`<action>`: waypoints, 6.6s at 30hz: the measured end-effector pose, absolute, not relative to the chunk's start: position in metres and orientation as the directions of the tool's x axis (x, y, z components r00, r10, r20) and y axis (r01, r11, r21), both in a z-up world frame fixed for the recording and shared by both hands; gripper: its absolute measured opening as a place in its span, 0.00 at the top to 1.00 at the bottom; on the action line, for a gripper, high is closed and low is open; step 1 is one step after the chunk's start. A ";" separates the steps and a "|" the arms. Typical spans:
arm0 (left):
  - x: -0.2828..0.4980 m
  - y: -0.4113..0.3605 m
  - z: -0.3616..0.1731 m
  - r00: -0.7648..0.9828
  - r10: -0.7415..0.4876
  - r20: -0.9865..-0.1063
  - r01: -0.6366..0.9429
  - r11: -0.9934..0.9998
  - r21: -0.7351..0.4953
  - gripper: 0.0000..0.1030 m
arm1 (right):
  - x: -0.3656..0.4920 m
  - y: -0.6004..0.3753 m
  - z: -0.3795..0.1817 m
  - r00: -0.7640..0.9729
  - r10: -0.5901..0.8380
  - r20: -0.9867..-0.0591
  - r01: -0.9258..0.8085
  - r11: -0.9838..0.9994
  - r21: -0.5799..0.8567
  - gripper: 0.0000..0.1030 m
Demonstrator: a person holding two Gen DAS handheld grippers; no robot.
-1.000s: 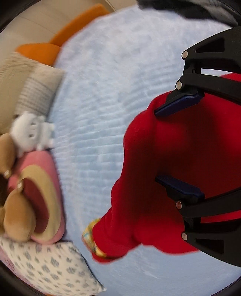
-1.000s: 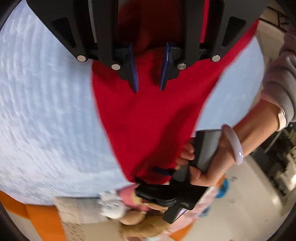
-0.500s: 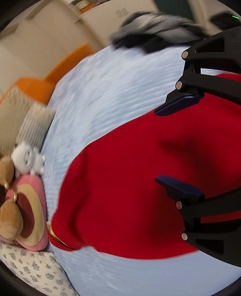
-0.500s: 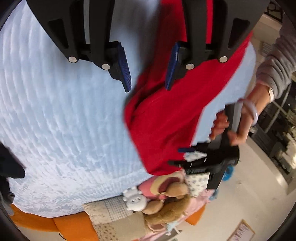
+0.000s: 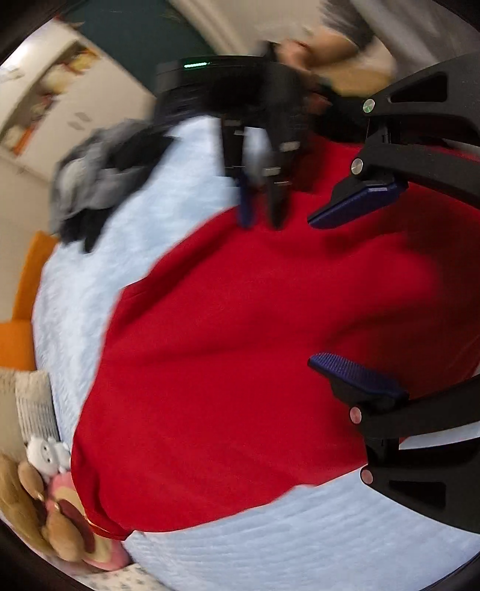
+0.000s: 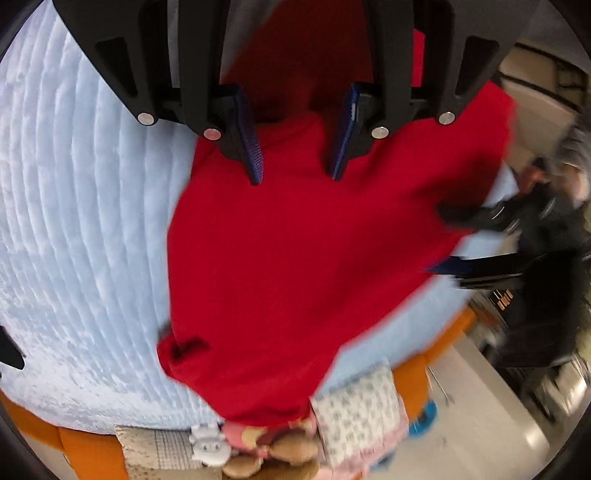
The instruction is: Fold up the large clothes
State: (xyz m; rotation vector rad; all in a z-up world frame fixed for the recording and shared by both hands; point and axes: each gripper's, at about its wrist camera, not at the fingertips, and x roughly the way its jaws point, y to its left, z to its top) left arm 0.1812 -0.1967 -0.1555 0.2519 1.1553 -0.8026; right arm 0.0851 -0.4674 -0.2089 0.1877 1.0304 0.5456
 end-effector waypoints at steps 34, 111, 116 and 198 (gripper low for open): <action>0.056 -0.113 -0.175 0.368 -0.544 -0.754 0.533 0.788 -0.308 0.18 | -0.014 -0.447 -0.192 0.383 0.476 -0.792 -0.429 0.850 0.304 0.58; 0.380 -0.043 -0.190 0.056 -0.861 -0.506 -0.185 0.489 -0.852 0.50 | 0.312 -0.493 -0.180 0.317 0.834 -0.451 0.101 0.443 0.891 0.65; 0.408 -0.037 -0.200 0.089 -0.882 -0.463 -0.216 0.436 -0.873 0.50 | 0.341 -0.492 -0.184 0.347 0.824 -0.449 0.068 0.455 0.888 0.65; 0.234 -0.207 -0.236 0.751 -0.082 -0.655 0.647 0.287 0.706 0.20 | 0.171 -0.354 -0.263 0.845 0.084 -0.528 -0.530 0.262 -0.806 0.44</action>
